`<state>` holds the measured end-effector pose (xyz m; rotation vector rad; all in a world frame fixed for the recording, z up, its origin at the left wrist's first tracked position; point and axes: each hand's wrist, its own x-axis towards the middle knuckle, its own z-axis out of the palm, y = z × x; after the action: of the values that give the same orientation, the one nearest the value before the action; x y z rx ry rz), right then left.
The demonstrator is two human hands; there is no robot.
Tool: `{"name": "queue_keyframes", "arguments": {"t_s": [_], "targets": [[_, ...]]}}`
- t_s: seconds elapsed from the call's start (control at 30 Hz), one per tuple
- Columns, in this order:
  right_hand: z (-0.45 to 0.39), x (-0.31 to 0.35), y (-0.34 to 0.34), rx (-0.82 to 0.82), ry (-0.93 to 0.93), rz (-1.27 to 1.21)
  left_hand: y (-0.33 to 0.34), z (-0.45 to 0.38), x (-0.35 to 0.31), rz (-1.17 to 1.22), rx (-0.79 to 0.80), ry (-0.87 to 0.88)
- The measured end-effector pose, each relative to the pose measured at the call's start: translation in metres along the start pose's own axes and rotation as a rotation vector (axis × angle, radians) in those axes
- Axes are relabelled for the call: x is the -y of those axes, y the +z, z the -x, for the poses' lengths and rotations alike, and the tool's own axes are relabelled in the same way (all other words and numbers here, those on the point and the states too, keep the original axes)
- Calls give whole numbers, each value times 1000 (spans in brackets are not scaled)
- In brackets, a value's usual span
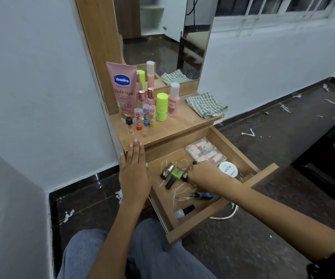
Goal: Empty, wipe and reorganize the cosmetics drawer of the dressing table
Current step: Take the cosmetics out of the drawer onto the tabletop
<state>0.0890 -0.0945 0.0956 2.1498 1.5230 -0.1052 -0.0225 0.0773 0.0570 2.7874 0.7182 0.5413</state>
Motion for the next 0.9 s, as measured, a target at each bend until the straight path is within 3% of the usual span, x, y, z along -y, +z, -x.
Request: {"name": "queue_keyframes", "arguments": {"t_s": [0.17, 0.3, 0.43, 0.67, 0.8, 0.9], "targets": [[-1, 16, 10, -22, -43, 146, 0, 0, -1, -14, 1, -3], [-10, 24, 17, 83, -40, 90, 0, 0, 0, -16, 2, 2], [-11, 21, 13, 31, -3, 8, 0, -1, 0, -21, 3, 1], [-16, -11, -35, -269, 202, -918, 0, -1, -1, -30, -11, 6], [-41, -17, -60, -640, 445, -1109, -1, -1, -1, -41, -6, 14], [-65, -22, -70, -746, 633, -1028, 0, 0, 1, -31, -8, -2]]}}
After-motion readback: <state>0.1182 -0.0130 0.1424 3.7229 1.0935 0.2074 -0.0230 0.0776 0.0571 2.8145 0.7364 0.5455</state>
